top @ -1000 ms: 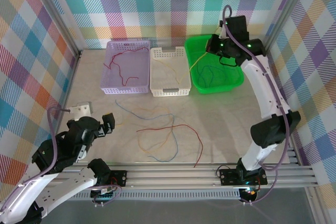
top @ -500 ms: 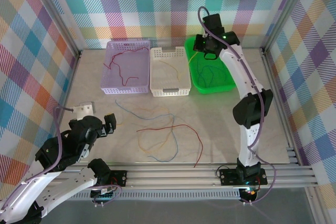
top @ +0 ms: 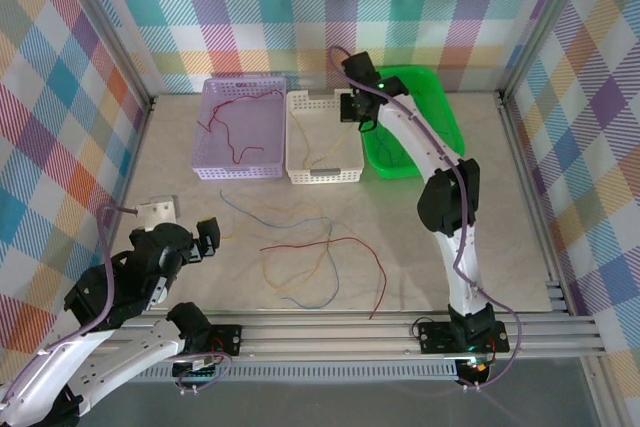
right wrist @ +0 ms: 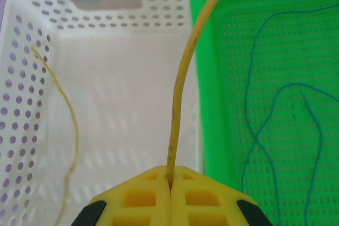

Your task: Untangle the cables

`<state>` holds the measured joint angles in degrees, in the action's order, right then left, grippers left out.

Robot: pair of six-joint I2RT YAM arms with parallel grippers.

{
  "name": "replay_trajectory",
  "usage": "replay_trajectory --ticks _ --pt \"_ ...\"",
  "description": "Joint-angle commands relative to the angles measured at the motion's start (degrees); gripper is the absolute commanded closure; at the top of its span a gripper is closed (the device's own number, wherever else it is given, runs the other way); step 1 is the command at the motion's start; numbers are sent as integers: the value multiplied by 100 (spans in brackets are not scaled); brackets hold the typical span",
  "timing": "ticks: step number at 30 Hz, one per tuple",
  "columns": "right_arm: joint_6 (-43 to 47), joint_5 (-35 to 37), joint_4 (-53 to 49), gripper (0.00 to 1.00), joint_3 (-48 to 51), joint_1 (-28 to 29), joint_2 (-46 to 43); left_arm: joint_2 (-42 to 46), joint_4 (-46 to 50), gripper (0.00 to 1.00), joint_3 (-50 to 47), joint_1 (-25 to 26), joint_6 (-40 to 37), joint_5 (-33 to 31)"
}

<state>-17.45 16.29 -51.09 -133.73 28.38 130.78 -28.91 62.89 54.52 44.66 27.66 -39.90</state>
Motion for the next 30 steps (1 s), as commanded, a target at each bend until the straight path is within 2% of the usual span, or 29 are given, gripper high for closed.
replay_trajectory --ticks 1,14,23,30 --pt "228 190 -6 100 -337 206 299 52 -64 0 -58 -36 -121 61" --pt "470 160 -164 100 -850 541 1235 -45 -128 0 -90 -41 -193 189" --pt "694 -83 -419 100 -1588 555 1938 -90 -162 0 -102 -46 -226 233" --pt "777 -98 -314 100 -1647 550 2099 -152 -176 0 -107 -40 -244 276"
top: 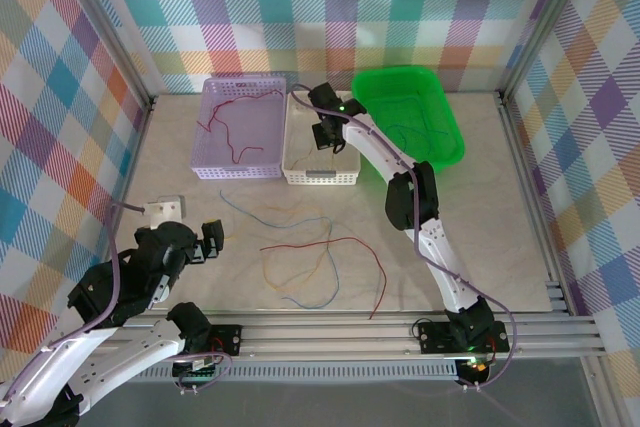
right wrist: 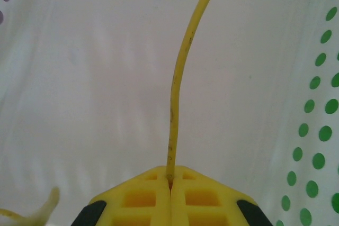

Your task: Untangle the cables

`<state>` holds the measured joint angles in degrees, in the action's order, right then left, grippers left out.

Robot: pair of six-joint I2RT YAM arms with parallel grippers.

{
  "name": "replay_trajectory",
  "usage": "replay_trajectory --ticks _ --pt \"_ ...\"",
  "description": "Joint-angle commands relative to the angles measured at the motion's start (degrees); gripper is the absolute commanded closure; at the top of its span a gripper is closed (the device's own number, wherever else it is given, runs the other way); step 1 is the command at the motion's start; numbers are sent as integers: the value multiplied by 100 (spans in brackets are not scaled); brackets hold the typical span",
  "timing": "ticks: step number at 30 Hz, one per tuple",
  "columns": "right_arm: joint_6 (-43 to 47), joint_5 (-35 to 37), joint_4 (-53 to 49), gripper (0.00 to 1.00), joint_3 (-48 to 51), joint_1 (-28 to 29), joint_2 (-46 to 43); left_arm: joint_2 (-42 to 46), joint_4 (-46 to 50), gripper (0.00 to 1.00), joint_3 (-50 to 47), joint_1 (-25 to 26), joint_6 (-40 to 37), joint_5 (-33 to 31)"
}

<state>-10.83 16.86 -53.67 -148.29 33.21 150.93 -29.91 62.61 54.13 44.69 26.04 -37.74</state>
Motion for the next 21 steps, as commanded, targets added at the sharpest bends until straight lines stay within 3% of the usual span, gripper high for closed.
replay_trajectory --ticks 1,10,21 --pt "129 -172 -49 100 -192 63 102 -59 -152 0 -65 -41 -87 56" --pt "238 -227 -126 100 -357 23 117 -68 -170 0 -85 -51 -116 87" --pt "246 -196 -148 80 -367 -67 -225 -85 -175 0 -85 -52 -130 91"
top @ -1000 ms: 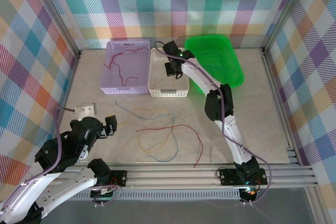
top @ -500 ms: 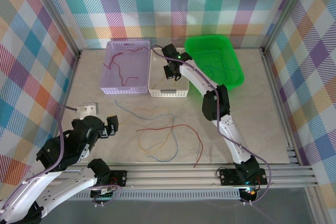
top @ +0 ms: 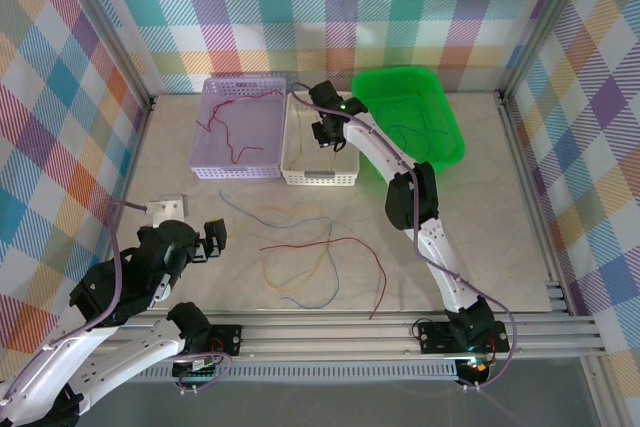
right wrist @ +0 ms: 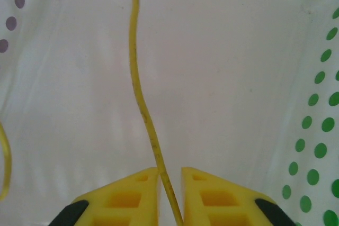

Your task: Untangle the cables

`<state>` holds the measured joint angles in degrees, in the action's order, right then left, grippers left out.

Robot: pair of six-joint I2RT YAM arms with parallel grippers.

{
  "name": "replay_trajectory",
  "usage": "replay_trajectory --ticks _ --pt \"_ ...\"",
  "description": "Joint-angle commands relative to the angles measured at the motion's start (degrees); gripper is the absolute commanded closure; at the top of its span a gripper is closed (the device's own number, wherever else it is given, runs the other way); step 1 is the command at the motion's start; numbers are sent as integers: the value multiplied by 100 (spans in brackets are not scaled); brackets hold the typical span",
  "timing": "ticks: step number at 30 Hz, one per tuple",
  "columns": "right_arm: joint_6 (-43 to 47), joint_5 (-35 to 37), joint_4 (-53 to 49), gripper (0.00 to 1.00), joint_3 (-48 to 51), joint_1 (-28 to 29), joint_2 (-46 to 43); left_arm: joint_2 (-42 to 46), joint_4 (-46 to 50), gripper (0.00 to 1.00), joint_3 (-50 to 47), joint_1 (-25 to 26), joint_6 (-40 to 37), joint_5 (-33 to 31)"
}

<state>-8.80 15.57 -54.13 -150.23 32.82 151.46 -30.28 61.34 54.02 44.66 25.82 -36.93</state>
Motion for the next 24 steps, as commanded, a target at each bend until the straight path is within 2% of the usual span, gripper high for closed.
replay_trajectory --ticks 1,17,24 --pt "45 -72 -115 79 -173 -36 -302 -50 -50 0 -76 -48 -110 10" --pt "-94 -83 -97 50 -173 -153 -890 -56 -43 0 -76 -54 -110 10" --pt "-216 -278 -186 43 -173 -170 -1249 -51 -42 0 -75 -46 -106 1"
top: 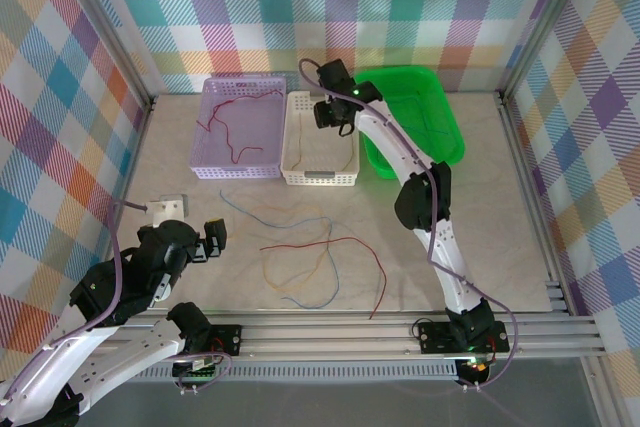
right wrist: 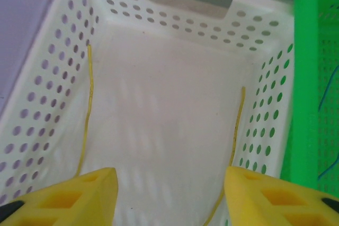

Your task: Untangle the cables

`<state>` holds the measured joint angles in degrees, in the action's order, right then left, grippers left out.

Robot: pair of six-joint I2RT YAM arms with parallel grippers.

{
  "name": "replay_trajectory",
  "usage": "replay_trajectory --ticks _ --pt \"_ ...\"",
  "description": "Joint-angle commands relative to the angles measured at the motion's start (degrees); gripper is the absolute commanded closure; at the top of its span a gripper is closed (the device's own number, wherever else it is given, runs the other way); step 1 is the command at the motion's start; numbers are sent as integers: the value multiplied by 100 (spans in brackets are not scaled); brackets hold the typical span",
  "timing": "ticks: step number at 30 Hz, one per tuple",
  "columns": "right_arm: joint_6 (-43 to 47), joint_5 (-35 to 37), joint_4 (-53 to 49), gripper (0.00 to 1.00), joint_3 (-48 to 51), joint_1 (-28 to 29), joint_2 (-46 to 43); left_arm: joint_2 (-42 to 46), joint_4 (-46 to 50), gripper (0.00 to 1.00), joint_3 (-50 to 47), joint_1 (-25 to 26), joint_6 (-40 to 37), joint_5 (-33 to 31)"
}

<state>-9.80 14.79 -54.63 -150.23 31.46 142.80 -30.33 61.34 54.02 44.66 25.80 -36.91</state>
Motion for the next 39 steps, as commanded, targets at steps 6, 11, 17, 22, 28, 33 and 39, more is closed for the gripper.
replay_trajectory --ticks 6,11,17,22,28,33,39 --pt "-388 -904 -338 27 29 -33 -1002 -52 -50 0 -84 -46 -115 16" --pt "-346 -1648 -322 12 1088 12 -1855 -76 -70 0 -90 -50 -129 74" --pt "-224 -1855 727 10 3856 154 -3661 -224 -122 0 -95 -46 -189 215" --pt "-281 -2358 1728 9 6115 300 -4956 -299 -156 0 -111 -46 -225 295" --pt "-419 -2894 2697 11 7999 529 -5571 -271 -201 0 -141 -46 -249 307" --pt "-564 -2921 3242 16 8745 791 -5345 -334 -193 0 -146 -46 -245 290" --pt "-469 -2774 3510 23 8763 1006 -4793 -320 -184 0 -153 -47 -239 241"
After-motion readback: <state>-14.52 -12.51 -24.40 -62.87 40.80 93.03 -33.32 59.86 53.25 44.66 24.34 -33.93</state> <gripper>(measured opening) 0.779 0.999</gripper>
